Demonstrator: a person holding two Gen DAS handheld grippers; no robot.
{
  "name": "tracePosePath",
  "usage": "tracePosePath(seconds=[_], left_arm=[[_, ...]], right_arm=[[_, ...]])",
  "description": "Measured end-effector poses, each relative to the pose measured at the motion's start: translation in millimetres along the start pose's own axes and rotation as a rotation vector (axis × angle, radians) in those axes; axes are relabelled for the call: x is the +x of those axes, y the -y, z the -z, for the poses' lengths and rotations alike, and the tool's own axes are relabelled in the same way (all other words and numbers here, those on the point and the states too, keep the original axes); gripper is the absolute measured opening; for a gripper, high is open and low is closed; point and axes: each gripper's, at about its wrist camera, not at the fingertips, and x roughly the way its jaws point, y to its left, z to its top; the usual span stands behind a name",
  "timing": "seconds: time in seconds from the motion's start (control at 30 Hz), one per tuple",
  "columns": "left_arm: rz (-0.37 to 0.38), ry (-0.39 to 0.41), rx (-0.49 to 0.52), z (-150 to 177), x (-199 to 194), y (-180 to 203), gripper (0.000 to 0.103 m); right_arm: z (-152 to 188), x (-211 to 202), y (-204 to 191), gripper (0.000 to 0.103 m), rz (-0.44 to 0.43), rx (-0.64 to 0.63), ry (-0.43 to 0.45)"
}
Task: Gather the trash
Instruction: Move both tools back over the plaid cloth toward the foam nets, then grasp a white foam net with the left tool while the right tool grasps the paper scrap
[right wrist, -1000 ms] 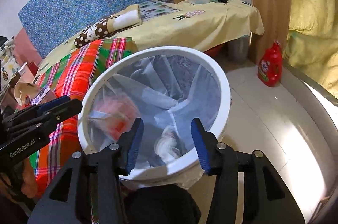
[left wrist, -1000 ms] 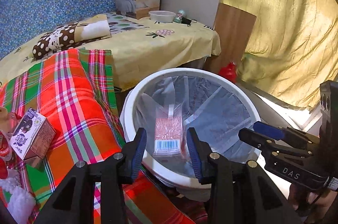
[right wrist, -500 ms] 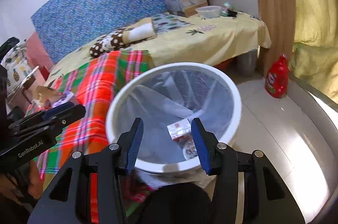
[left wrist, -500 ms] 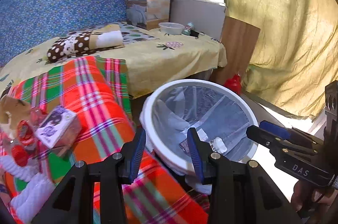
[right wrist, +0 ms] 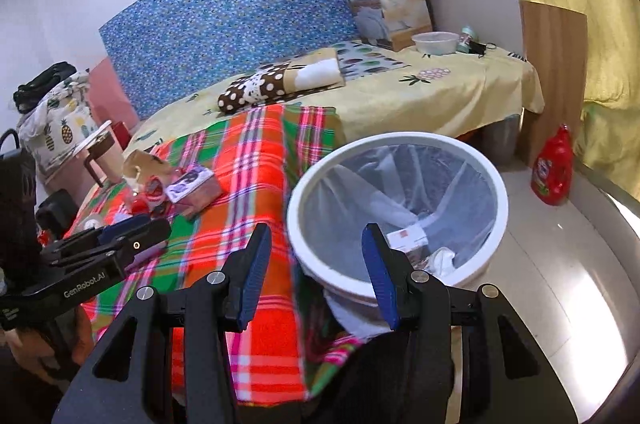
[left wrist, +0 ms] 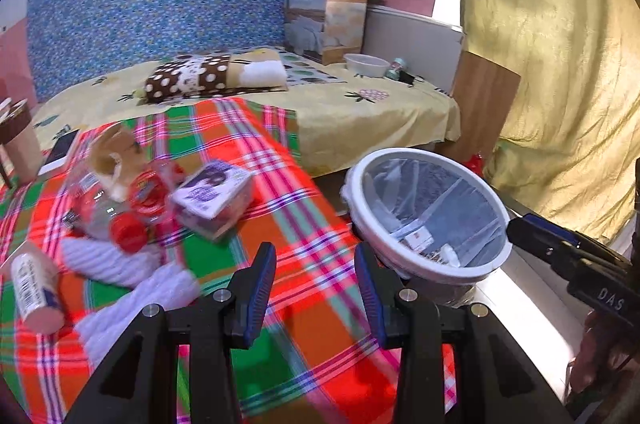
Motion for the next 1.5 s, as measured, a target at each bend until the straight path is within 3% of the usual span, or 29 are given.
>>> tracePosePath(seconds=[0.63, 0.73, 0.9, 1.33, 1.37, 1.4, 1.5], left_arm=[[-0.166, 0.016, -0.117, 37.6, -45.8, -94.0, 0.041], [-0.189, 0.019, -0.127, 39.4, -45.6, -106.6, 0.046], [-0.189, 0.006, -0.129, 40.4, -36.4, -121.6, 0.055], [-0.11, -0.151, -0.001, 55.5, 6.9, -104.7, 0.056], [-0.111, -0.156, 0.009, 56.3, 7.9, -102.2, 0.052], [-0.119, -0.168, 0.019, 57.4, 10.0, -99.2, 0.041], [-0.137, -0.165, 0.036, 58.4, 10.3, -94.3, 0.028]], right_arm=[[11.4, 28.3, -70.6, 0.049, -0.165, -0.144, -0.102], [12.3, 30.5, -77.0, 0.049, -0.172, -0.154, -0.109], [12.1, 34.5, -80.7, 0.049, -0.172, -0.161, -0.12], [8.2, 54.2, -89.9, 0.049, -0.184, -0.181, -0.16], [7.6, 55.2, -90.4, 0.049, -0.187, -0.182, -0.16], [7.0, 56.4, -91.7, 0.049, -0.189, -0.183, -0.161], [6.8, 58.9, -94.9, 0.049, -0.195, -0.19, -0.163]])
